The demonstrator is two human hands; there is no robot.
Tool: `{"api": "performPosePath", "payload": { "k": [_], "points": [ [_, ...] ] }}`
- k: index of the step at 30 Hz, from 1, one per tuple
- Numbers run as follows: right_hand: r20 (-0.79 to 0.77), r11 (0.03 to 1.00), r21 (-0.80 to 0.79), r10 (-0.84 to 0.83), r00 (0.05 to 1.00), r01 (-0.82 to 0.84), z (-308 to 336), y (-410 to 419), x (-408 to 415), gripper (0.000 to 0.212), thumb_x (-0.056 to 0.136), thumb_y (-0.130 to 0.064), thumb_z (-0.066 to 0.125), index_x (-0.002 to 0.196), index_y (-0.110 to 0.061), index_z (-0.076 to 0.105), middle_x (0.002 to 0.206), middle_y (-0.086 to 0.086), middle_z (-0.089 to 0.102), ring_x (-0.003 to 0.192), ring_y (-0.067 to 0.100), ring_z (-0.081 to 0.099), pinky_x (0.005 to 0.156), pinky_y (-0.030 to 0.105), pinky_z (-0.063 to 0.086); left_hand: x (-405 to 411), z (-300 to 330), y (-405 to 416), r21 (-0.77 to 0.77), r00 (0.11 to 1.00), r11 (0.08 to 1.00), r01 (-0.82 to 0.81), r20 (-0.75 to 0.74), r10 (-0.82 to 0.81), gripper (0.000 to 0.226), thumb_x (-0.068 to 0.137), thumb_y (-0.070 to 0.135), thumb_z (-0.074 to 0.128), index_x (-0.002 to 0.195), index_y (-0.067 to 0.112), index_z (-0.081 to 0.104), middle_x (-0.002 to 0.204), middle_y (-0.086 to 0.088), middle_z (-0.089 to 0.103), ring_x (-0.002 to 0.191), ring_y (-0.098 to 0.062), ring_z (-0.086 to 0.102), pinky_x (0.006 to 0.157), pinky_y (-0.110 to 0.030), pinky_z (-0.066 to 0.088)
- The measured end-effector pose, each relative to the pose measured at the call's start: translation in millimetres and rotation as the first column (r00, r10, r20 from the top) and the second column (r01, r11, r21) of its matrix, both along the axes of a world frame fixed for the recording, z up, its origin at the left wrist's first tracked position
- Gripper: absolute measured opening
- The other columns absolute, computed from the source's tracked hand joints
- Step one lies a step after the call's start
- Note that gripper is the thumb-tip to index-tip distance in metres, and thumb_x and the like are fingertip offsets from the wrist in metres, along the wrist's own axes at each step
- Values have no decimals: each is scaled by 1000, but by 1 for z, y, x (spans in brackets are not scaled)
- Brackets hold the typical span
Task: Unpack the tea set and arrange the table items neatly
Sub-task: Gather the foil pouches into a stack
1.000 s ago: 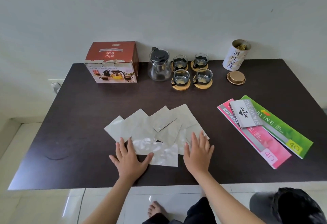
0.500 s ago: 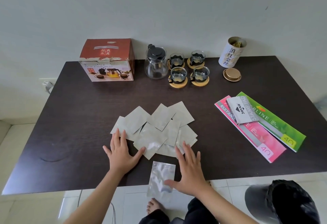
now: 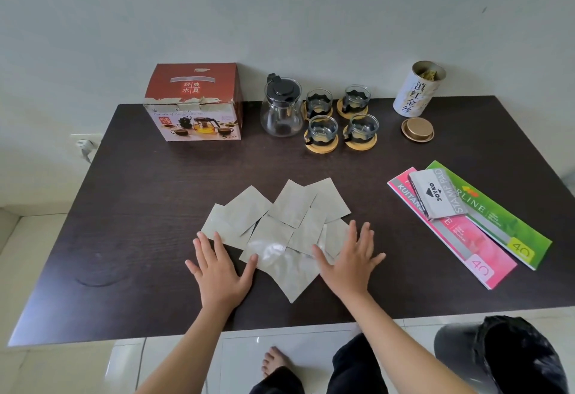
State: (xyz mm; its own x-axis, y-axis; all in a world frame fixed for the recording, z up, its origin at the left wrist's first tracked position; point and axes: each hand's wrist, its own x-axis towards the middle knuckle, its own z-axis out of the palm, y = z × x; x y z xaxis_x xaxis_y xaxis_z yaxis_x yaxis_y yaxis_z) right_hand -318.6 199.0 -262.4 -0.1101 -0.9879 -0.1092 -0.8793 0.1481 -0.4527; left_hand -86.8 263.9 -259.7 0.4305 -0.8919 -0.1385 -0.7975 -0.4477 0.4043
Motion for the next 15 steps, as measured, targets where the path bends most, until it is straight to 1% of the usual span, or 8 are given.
{"api": "performPosePath", "payload": {
  "k": [2,4,6,9,11,13,14,15],
  "points": [
    [-18,998,33,-47,999,47,-2,-7,-1,108,73,-82,35,152,-14,9,160,14,5,147,30,0,111,62,-2,2,-1,-1,21,997,997,74,20,-75,116,69,88,6,150,5,5,160,-10,-4,146,-24,-13,112,-61,-4],
    [-12,999,21,-36,999,36,-3,-7,9,101,78,-77,34,152,-12,10,160,13,8,148,28,1,113,60,-1,4,-2,-1,10,986,986,165,30,-166,114,70,88,7,151,7,5,160,-4,0,146,-19,-10,112,-59,-5],
    [23,1000,-13,-6,1000,6,-4,-3,25,97,80,-75,25,151,-10,14,160,13,12,148,28,5,114,57,0,4,-2,0,-14,969,969,246,32,-245,114,70,89,13,151,8,9,160,-1,6,147,-17,-5,114,-58,-2],
    [114,997,-61,48,992,-41,-4,2,52,92,84,-70,26,150,-7,18,158,13,18,147,27,11,116,51,2,5,-1,1,-3,936,938,347,56,-347,123,63,94,25,151,10,13,159,0,10,147,-17,0,114,-56,-2],
    [238,991,-126,79,968,-50,-2,2,63,86,86,-65,33,148,-6,24,156,15,20,145,28,15,116,51,12,6,-2,1,13,927,930,368,71,-368,128,57,96,33,150,10,16,158,-3,15,147,-20,5,114,-57,3],
    [319,976,-216,60,946,11,-1,-7,64,80,86,-59,41,144,-5,30,154,20,21,141,30,18,112,53,25,5,-1,1,48,929,932,359,79,-362,133,52,98,36,150,11,17,158,-6,14,147,-23,5,114,-58,6],
    [329,967,-249,25,944,61,1,-16,61,78,86,-57,43,143,-4,32,153,22,22,140,31,18,111,55,26,4,0,0,66,930,933,353,85,-358,136,49,99,37,151,11,14,159,-8,9,147,-23,2,114,-57,4],
    [326,962,-250,-22,945,109,2,-28,57,78,87,-56,44,143,-4,31,153,22,23,140,31,18,111,57,24,4,0,0,83,930,933,349,91,-356,139,47,100,37,152,12,11,160,-8,2,147,-23,-3,114,-55,1]
  ]
}}
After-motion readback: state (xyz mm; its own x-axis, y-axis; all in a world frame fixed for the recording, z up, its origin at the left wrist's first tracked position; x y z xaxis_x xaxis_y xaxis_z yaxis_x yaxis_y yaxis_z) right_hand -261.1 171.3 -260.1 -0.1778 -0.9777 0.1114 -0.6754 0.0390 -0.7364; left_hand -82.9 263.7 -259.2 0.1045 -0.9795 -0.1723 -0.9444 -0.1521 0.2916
